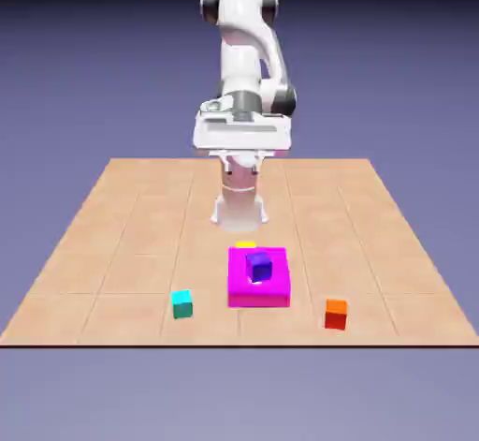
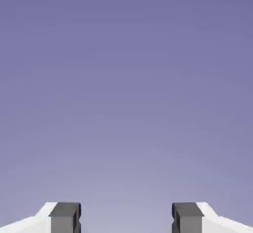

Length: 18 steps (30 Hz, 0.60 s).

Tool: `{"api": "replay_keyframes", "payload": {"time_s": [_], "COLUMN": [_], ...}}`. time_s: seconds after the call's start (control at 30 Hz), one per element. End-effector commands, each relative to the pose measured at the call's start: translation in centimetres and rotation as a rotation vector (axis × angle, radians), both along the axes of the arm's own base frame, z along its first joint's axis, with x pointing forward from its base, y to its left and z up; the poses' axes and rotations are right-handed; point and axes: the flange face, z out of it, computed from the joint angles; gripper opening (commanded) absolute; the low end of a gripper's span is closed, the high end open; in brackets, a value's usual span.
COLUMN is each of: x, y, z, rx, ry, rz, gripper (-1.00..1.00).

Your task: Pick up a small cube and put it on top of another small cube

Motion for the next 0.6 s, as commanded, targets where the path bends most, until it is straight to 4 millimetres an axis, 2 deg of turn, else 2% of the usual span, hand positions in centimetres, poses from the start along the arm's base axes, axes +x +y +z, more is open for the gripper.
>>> {"api": "replay_keyframes", "payload": {"time_s": [0.0, 0.3, 0.57], "x": [0.8, 6.5, 8.8], "y": [0.8, 9.0, 16.9], "z": [-0.6, -8.0, -16.6], "rx": [-0.025, -0.248, -0.445], "ry": [0.034, 0.321, 0.559], "rz": [0.041, 0.433, 0.802], "gripper": [0.0, 0.0, 0.0]}}
